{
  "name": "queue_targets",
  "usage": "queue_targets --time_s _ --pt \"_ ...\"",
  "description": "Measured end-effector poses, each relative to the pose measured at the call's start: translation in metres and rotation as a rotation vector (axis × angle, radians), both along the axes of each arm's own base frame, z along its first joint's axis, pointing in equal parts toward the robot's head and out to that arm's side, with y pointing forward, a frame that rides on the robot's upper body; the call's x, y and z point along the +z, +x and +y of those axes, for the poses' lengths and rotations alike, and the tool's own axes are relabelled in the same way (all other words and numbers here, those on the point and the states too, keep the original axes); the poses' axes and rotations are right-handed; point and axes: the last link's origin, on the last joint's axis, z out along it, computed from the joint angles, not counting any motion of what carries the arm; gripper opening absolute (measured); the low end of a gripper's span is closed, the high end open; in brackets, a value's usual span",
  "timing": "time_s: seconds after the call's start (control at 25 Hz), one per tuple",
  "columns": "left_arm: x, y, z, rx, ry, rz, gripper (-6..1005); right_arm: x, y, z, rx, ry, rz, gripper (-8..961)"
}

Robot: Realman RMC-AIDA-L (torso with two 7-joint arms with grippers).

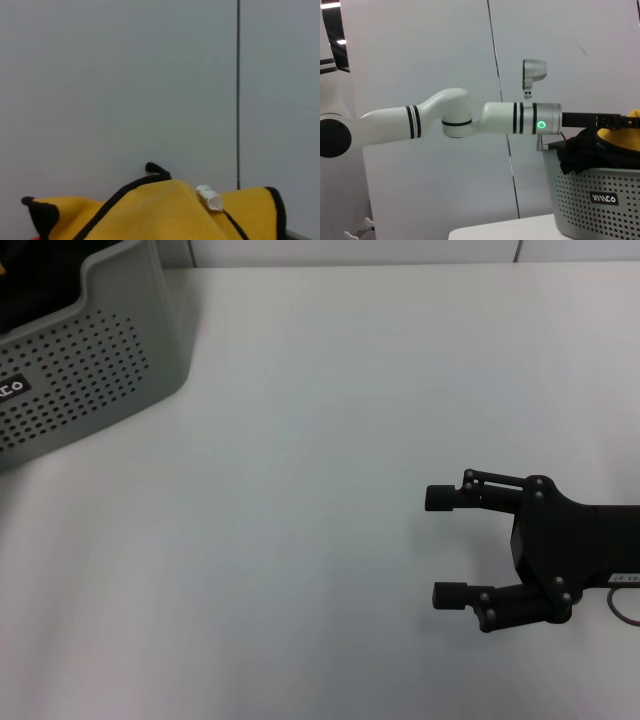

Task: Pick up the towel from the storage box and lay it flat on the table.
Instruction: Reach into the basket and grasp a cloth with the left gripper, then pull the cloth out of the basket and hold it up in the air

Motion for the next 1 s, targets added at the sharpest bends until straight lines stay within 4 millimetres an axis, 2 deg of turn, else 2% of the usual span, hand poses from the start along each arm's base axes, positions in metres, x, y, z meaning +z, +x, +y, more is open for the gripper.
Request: queue_targets --time_s 0.32,0.44,0.68,0.84,1.0 --pt "-0.007 -0.010 0.004 0.046 0.012 0.053 584 -0.003 0.001 -0.002 -0.013 -0.015 0.007 868" --pt "-0.010 -0.010 0.005 0.050 0.021 0.068 341 -0.002 0.002 -0.002 -0.020 -0.012 0.013 868" --pt "-0.013 -0.003 0.006 0.032 0.017 0.072 114 -0.002 0.003 -0.001 -0.031 -0.008 0.019 868" --pt "-0.009 0.012 -0.001 -0.032 0.008 0.007 51 -0.002 0.004 -0.001 -0.038 -0.004 0.019 869" --pt "-0.005 0.032 -0.018 -0.208 -0.061 -0.098 36 -0.001 0.003 0.000 -0.041 0.003 0.026 869"
